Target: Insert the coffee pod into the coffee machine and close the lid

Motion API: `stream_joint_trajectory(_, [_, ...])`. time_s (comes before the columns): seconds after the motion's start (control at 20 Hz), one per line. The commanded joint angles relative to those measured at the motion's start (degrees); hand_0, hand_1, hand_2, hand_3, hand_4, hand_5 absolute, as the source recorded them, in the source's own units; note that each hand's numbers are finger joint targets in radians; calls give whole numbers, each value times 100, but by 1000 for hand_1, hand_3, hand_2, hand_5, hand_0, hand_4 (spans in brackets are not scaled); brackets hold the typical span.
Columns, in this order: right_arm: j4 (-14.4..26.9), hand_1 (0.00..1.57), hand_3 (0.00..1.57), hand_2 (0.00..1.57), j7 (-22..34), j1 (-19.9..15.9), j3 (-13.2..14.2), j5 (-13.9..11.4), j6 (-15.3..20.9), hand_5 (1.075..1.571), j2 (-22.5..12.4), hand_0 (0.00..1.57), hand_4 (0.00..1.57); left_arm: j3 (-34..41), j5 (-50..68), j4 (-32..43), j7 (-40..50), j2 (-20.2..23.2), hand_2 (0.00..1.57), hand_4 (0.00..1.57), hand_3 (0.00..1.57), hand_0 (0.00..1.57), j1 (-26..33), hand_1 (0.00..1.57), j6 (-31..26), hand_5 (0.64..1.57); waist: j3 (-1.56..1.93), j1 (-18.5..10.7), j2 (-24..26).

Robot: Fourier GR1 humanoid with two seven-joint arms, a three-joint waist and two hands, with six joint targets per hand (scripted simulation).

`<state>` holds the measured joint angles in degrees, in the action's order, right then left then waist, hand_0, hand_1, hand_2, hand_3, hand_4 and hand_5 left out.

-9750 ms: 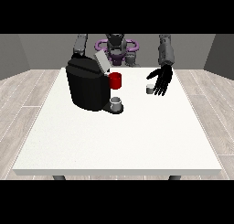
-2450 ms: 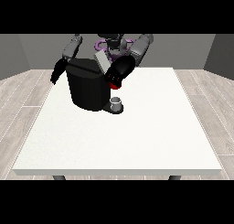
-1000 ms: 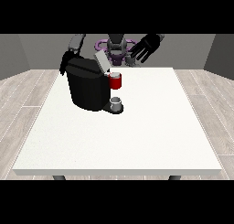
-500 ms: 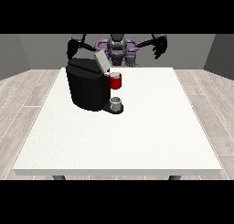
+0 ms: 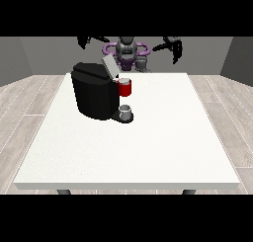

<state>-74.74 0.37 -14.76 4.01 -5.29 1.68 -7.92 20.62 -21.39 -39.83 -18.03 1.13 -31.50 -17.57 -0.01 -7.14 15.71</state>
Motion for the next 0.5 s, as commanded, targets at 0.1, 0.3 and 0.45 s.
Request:
stream_joint_trajectory(0.1, [251, 0, 0, 0, 119, -513, 385, 246, -46, 1571, -174, 0, 0, -416, 604, -772, 472, -109, 0, 457, 0, 0, 242, 0, 112, 1571, 3, -199, -299])
stream_joint_trajectory(0.3, [592, 0, 0, 0, 395, -870, 684, 517, -239, 1571, -421, 0, 175, -598, 820, -1239, 488, 127, 0, 396, 0, 0, 446, 0, -265, 1571, 2, -407, -512])
stream_joint_trajectory(0.45, [827, 0, 0, 0, 471, -883, 952, 897, -420, 1571, -452, 0, 83, -698, 882, -1588, 885, -110, 0, 366, 0, 0, 554, 0, -39, 1571, 4, -545, -410])
